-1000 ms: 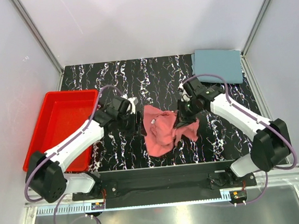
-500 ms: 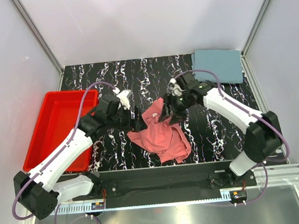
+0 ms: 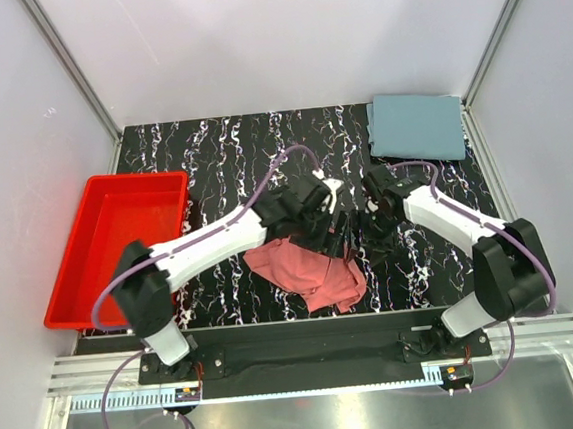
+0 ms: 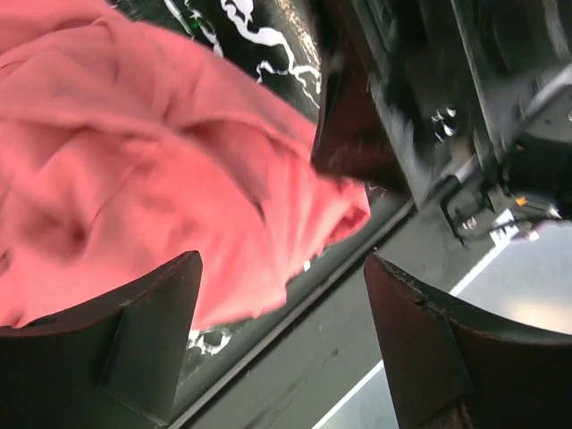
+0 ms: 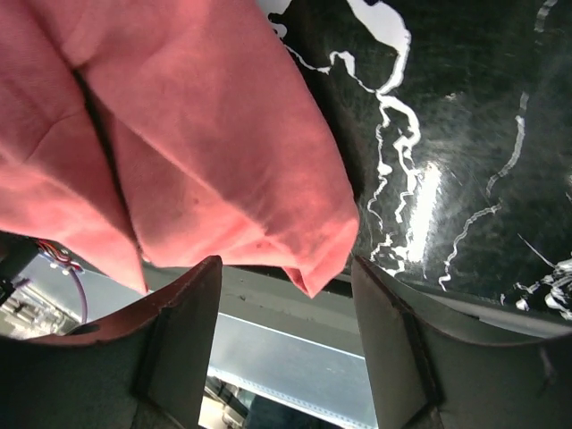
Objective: Fold and stack the t-shirts
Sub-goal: Flatten the tshirt out
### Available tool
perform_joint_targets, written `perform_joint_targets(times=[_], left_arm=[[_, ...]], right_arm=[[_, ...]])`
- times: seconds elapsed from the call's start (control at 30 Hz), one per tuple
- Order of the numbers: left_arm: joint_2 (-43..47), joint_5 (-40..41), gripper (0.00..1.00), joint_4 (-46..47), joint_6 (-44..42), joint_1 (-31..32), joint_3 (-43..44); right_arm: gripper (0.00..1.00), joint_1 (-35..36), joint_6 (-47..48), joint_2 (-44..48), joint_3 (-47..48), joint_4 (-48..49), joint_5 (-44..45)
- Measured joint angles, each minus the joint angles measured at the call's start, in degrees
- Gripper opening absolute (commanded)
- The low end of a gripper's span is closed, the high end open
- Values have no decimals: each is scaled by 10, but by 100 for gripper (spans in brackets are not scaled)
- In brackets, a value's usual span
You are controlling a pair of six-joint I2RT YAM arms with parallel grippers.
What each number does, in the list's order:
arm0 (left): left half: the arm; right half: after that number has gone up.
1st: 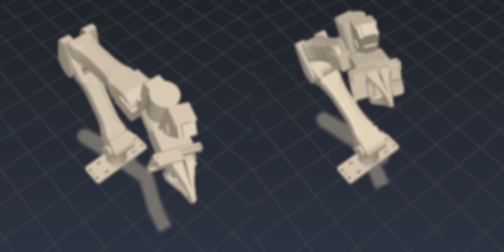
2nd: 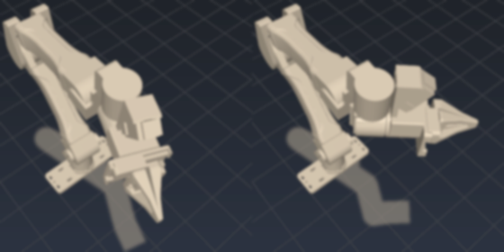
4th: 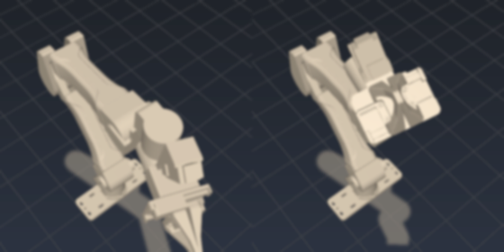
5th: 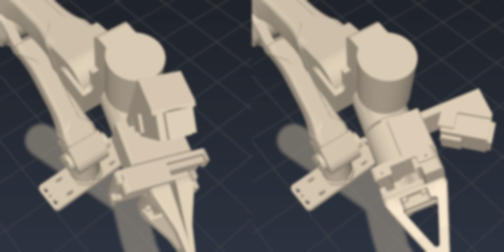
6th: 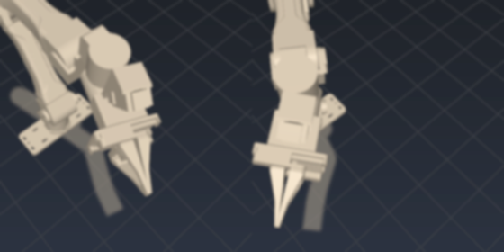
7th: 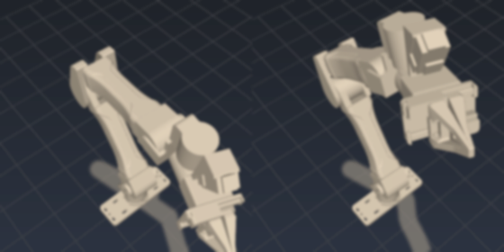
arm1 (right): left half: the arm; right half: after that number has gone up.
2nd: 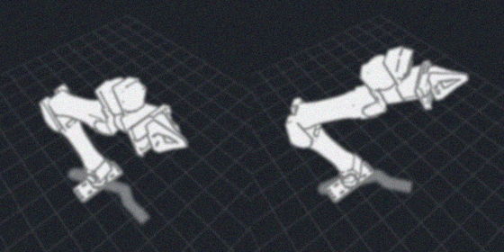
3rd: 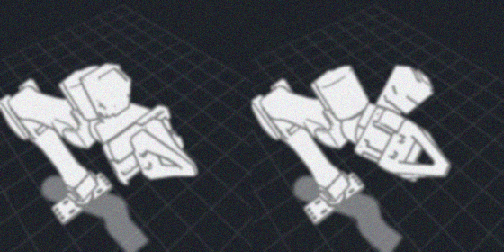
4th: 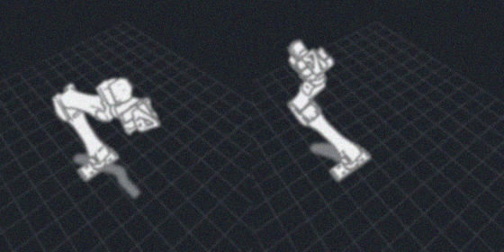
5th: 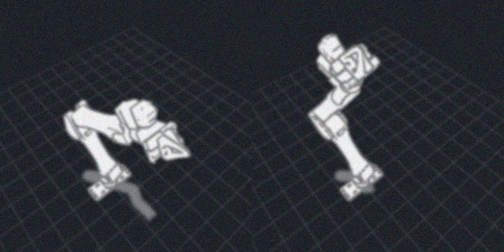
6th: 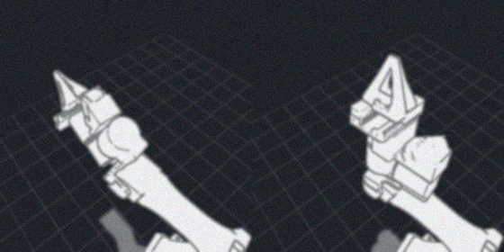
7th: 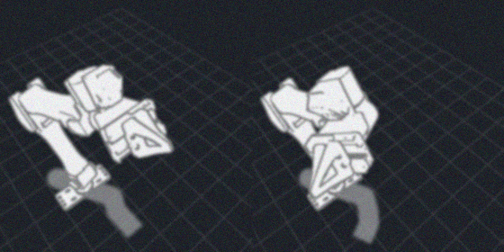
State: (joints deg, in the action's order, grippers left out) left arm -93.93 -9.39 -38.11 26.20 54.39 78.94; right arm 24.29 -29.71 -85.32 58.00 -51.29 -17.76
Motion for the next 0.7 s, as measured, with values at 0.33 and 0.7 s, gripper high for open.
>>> perform_joint_targets(times=[0.33,0.7], left_arm=[[-94,75,65,-75,70,2,29],[-155,107,66,-99,108,-5,128]], right_arm=[[60,0,17,-21,-49,55,-37],[57,0,21,-26,-89,95,-57]])
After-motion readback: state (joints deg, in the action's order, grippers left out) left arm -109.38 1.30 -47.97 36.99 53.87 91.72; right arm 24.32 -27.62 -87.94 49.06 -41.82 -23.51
